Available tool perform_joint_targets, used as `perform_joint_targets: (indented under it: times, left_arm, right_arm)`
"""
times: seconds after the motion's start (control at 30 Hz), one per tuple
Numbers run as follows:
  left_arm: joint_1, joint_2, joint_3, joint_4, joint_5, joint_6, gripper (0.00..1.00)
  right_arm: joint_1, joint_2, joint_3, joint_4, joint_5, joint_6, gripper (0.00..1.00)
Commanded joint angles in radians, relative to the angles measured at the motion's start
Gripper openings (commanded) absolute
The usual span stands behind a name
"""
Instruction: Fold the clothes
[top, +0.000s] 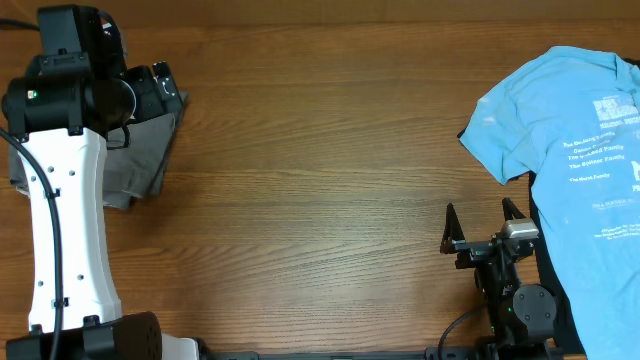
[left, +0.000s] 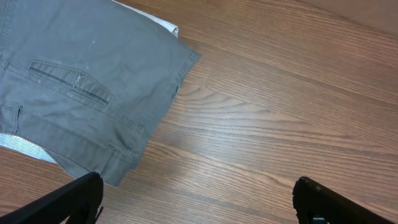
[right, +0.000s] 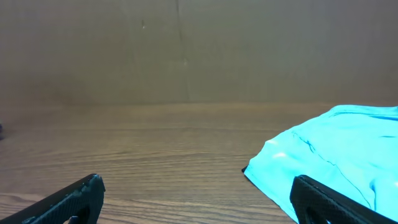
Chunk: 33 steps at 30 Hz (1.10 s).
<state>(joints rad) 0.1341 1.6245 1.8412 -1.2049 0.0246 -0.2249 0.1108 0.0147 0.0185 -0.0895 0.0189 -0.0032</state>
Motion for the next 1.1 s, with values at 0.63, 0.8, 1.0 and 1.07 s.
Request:
perform_joint_targets:
  times: [0.63,0.8,1.0,1.07]
  left_arm:
    - [-0.003,0.005,0.006,0.001,-0.006,0.019,1.0]
    - [-0.004,-0.031,0.0,-0.001,-0.006,0.019,1.0]
    - [-0.004,-0.182,0.0,-0.001,-0.006,0.019,1.0]
    - [-0.004,-0.249,0.0,-0.001,-0.006,0.019,1.0]
  right_arm:
    - [-0.004,-0.011,-0.011,0.008,0.009,0.008,1.0]
    - [-0.004,-0.011,-0.011,0.008,0.009,0.008,1.0]
    - [-0.004,-0.011,-0.011,0.008,0.009,0.008,1.0]
    - [-0.004,-0.011,-0.011,0.008,0.009,0.008,1.0]
